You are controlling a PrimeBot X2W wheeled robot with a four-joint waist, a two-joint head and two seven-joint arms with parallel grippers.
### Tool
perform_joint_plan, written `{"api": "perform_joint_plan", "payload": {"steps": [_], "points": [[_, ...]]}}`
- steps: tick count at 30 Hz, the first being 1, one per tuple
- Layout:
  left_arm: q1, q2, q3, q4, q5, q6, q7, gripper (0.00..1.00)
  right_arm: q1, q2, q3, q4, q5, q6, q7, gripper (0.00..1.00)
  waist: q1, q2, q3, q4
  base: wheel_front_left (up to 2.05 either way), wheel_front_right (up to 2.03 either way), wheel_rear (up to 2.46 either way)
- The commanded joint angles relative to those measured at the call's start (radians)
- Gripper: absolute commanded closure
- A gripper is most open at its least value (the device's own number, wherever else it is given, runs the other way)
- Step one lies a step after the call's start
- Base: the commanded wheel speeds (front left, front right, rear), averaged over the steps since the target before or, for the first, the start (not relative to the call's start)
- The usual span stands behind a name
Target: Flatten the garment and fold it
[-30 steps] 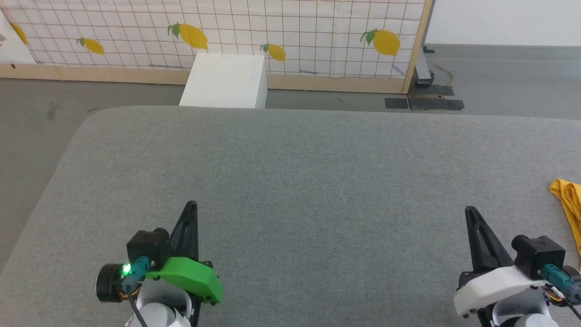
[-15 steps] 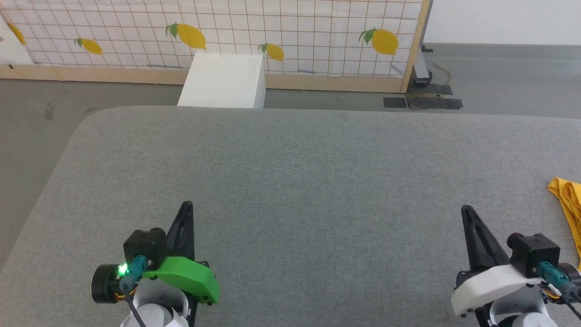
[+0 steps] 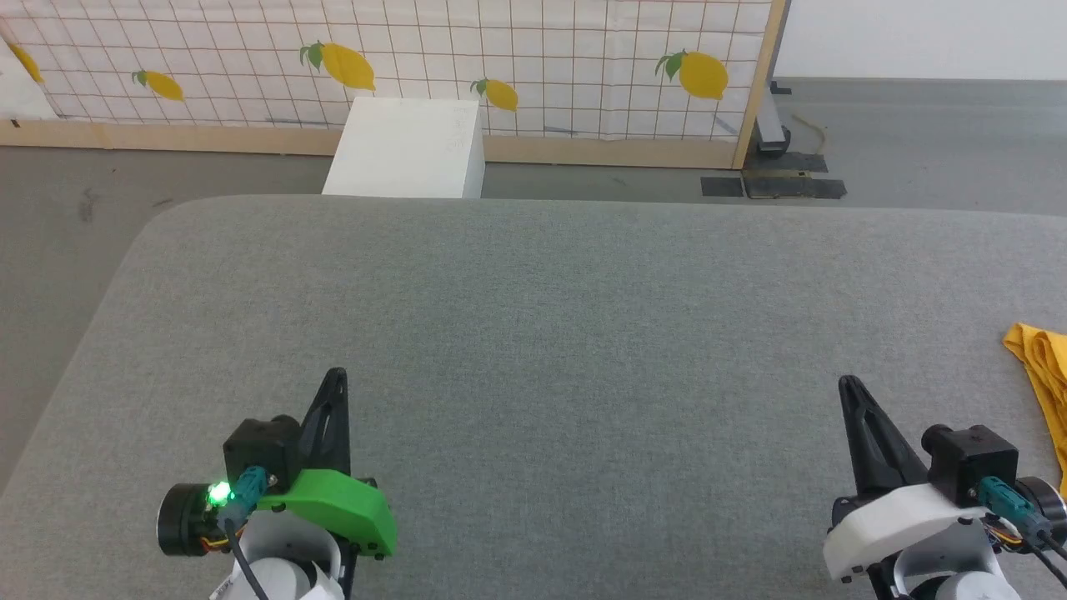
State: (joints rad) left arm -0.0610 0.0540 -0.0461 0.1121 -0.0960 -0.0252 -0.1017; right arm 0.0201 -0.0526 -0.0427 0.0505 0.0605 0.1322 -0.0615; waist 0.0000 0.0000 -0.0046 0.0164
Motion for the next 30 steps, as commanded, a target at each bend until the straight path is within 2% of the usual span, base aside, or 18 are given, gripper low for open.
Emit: {"api": "perform_joint_plan", "payload": {"steps": [1, 30], "points": [[0.023, -0.002, 0.004, -0.010, 0.011, 0.006, 0.007, 1.00, -0.012, 0.002, 0.004, -0.009, -0.009, -0.001, 0.003, 1.00, 0.0000, 0.0000, 0.000, 0.000, 0.00, 0.00, 0.00], [0.050, -0.003, 0.034, -0.082, 0.071, 0.020, 0.074, 1.00, -0.018, 0.002, 0.031, -0.038, -0.045, -0.001, 0.044, 1.00, 0.0000, 0.0000, 0.003, -0.012, 0.00, 0.00, 0.00]]}}
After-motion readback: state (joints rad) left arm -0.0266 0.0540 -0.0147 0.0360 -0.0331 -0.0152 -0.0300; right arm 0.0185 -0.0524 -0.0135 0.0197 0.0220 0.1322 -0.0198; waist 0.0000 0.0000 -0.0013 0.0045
